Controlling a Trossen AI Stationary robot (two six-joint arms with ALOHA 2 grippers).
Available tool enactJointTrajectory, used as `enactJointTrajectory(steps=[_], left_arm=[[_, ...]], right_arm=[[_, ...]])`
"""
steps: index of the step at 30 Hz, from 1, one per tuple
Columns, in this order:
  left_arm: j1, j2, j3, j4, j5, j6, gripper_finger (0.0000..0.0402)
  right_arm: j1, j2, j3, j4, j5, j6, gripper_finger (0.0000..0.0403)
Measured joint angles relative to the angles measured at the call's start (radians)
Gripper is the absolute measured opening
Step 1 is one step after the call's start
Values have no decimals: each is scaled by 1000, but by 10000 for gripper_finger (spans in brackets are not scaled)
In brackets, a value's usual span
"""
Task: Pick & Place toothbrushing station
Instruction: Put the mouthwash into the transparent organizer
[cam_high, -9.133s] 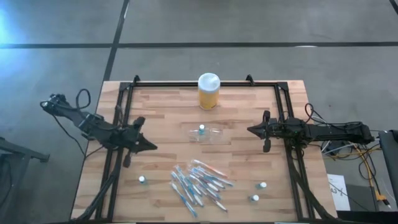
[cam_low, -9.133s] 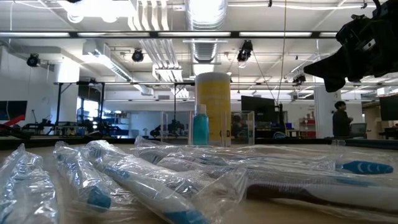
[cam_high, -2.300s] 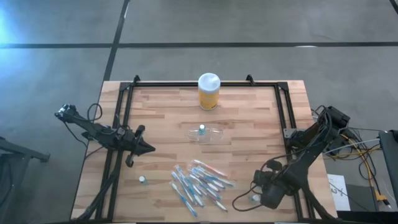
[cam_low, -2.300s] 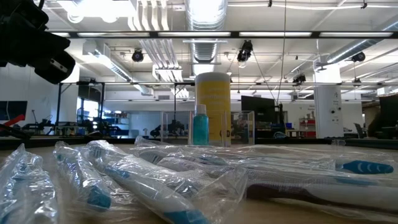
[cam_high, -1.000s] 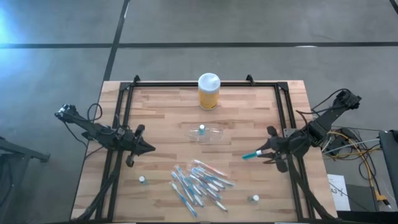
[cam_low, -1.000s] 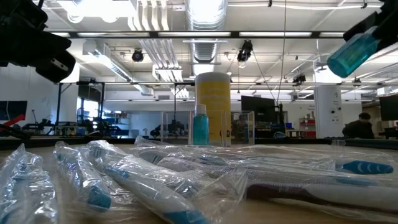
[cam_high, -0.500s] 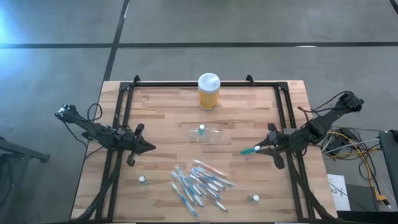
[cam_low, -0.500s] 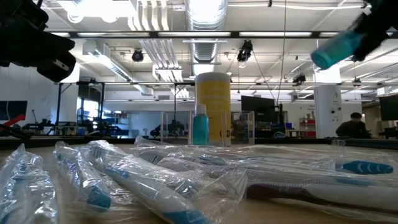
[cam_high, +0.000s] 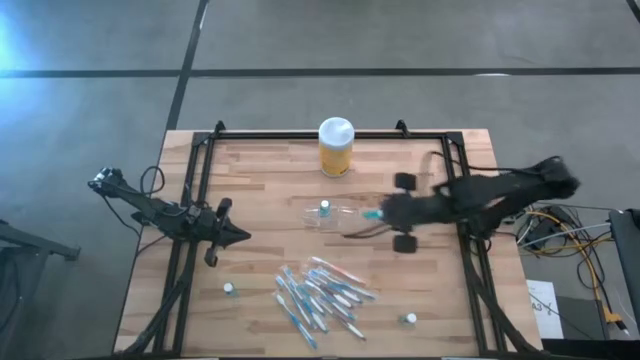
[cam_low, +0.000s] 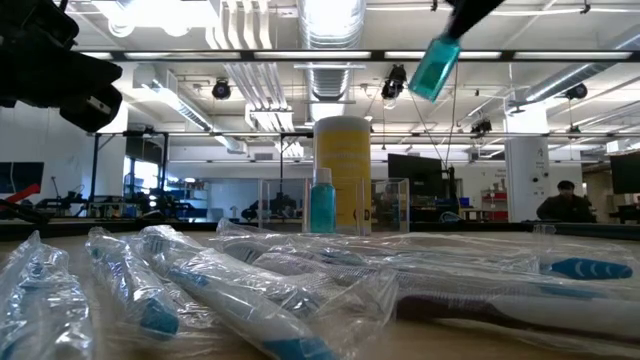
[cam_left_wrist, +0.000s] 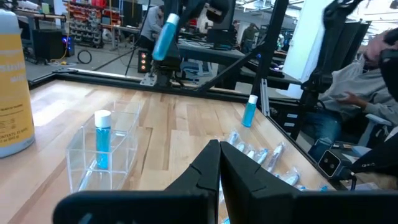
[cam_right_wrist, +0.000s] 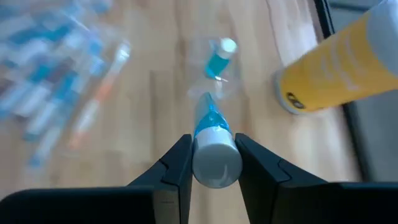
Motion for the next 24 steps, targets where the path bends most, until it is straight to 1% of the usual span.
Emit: enactJointTrajectory(steps=[4, 8, 11, 13, 15, 18, 24], left_arm=[[0, 0, 0, 0, 1, 0, 12], [0, 0, 0, 0, 3, 2, 12], [0, 0, 0, 0, 7, 21, 12], [0, 0, 0, -1, 8, 32, 12], [0, 0, 0, 0, 8, 43, 12], [0, 0, 0, 0, 8, 51, 12], [0, 0, 0, -1, 16, 46, 12]], right_arm=[[-65, 213, 223, -125, -83, -144, 90], [-96, 391, 427, -218, -91, -285, 90], [-111, 500, 562, -271, -100, -338, 90], [-123, 563, 644, -292, -128, -359, 90], [-138, 616, 715, -299, -166, -372, 90], [-161, 686, 798, -307, -174, -385, 90], [-207, 790, 878, -336, -192, -412, 90]])
